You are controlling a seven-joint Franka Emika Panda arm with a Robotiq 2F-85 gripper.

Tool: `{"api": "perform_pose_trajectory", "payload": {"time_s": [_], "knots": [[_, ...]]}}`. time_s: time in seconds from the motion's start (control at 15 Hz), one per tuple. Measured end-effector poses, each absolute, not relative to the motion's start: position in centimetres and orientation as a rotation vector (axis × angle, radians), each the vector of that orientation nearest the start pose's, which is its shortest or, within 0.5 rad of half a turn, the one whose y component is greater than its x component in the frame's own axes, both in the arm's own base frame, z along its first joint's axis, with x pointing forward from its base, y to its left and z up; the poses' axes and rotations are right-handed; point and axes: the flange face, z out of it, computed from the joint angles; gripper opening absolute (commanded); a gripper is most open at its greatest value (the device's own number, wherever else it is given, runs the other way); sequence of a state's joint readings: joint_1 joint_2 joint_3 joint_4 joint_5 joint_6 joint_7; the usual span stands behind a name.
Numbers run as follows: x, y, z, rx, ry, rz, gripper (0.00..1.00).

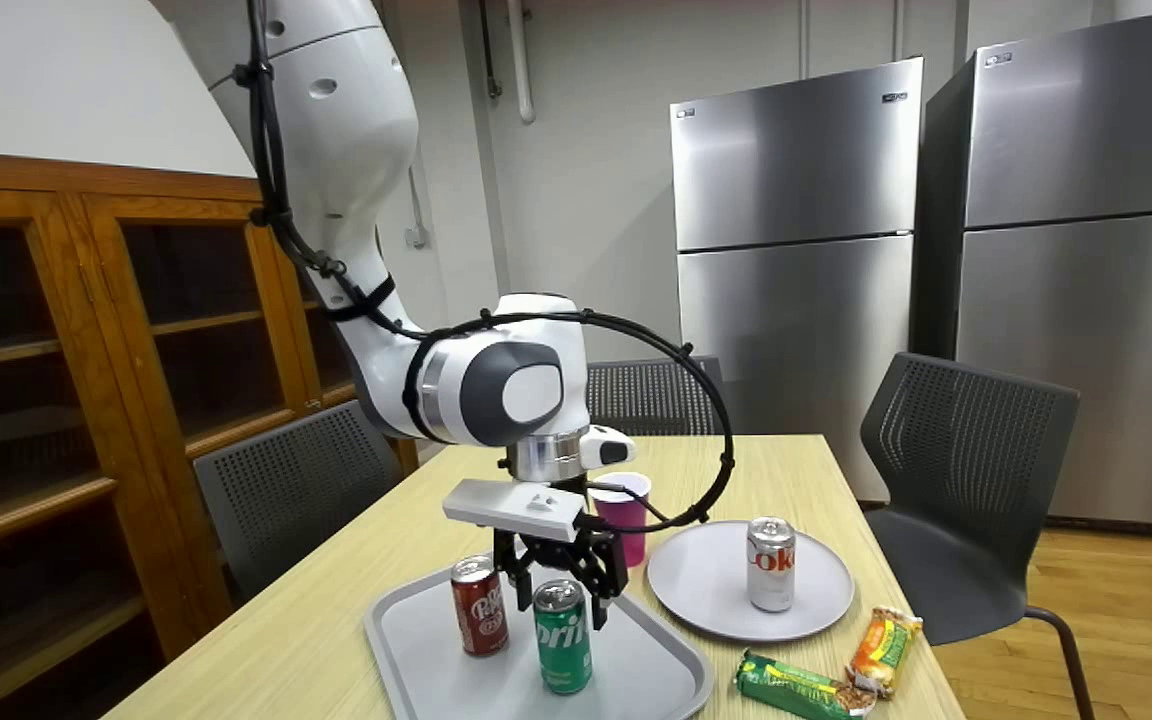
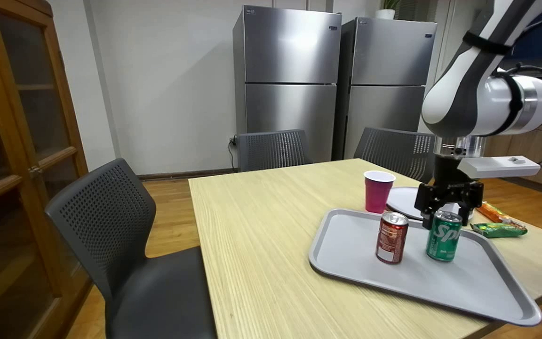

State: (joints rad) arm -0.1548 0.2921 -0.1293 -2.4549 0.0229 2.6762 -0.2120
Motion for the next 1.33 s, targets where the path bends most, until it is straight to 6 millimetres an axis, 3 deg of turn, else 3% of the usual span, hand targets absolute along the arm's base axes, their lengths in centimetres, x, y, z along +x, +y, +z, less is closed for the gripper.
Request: {"api": "perform_pose_trajectory", "payload": {"time_s": [0.07, 0.13, 0.2, 0.4, 0.53, 1.0, 1.33], "knots": [[45.4, -13.7, 17.7, -3.147, 0.139, 0.115, 1.0], [45.4, -13.7, 17.7, -3.147, 0.138, 0.115, 0.75], [45.4, -13.7, 17.7, -3.147, 0.138, 0.115, 0.74], [45.4, -13.7, 17.7, -3.147, 0.138, 0.114, 0.49], [45.4, -13.7, 17.7, -3.148, 0.138, 0.113, 0.38], [45.5, -13.9, 18.1, -3.149, 0.142, 0.102, 0.38], [46.9, -15.0, 20.7, -3.152, 0.182, 0.008, 0.38]]}}
